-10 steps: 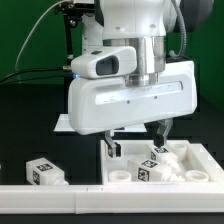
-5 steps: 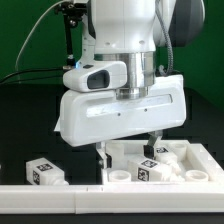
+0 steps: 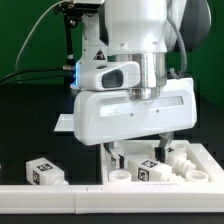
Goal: Assemble square table
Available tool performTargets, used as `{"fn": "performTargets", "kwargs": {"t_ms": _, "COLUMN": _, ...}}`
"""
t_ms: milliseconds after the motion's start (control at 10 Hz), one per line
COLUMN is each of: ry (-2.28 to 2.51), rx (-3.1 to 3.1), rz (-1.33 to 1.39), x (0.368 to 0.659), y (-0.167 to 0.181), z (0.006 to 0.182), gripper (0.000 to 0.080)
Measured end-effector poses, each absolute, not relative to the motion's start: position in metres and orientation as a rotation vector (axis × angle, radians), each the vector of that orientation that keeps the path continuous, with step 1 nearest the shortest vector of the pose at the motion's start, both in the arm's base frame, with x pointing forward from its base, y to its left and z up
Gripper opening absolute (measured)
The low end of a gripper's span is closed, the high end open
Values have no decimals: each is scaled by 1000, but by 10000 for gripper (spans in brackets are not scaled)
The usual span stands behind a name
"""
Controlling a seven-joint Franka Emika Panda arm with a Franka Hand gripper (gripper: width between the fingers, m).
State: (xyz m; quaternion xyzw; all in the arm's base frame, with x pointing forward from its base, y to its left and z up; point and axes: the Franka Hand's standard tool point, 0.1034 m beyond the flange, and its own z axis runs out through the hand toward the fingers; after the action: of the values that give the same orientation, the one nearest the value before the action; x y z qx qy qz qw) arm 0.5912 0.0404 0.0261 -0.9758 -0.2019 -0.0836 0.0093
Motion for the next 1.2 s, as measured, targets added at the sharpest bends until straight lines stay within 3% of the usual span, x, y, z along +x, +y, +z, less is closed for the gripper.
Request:
{"fn": "performTargets", "kwargs": {"t_ms": 400, "ry": -622, "rx": -3050, "rz": -258, "x": 586, "y": 44, "z": 19, "gripper": 648}}
{"fn": "performTargets", "kwargs": {"t_ms": 600, "ry": -622, "rx": -3050, "rz": -258, "x": 586, "y": 44, "z": 19, "gripper": 393}}
{"fn": "performTargets", "kwargs": {"t_ms": 700, "ry": -625, "rx": -3049, "rz": -250, "x": 585, "y": 44, "z": 19, "gripper": 393}}
{"fn": "performTargets", "kwargs": {"t_ms": 800, "ry": -625, "rx": -3049, "rz": -234, "x": 585, "y": 42, "z": 21, "gripper": 287}}
{"fn": "performTargets", "kwargs": {"t_ms": 1000, "ry": -565, "rx": -3054, "rz": -202, "x": 582, "y": 41, "z": 40, "gripper": 287}}
{"fn": "performTargets", "kwargs": {"t_ms": 1200, "ry": -453, "rx": -3064, "rz": -199, "x": 557, "y": 49, "z": 69, "gripper": 287}}
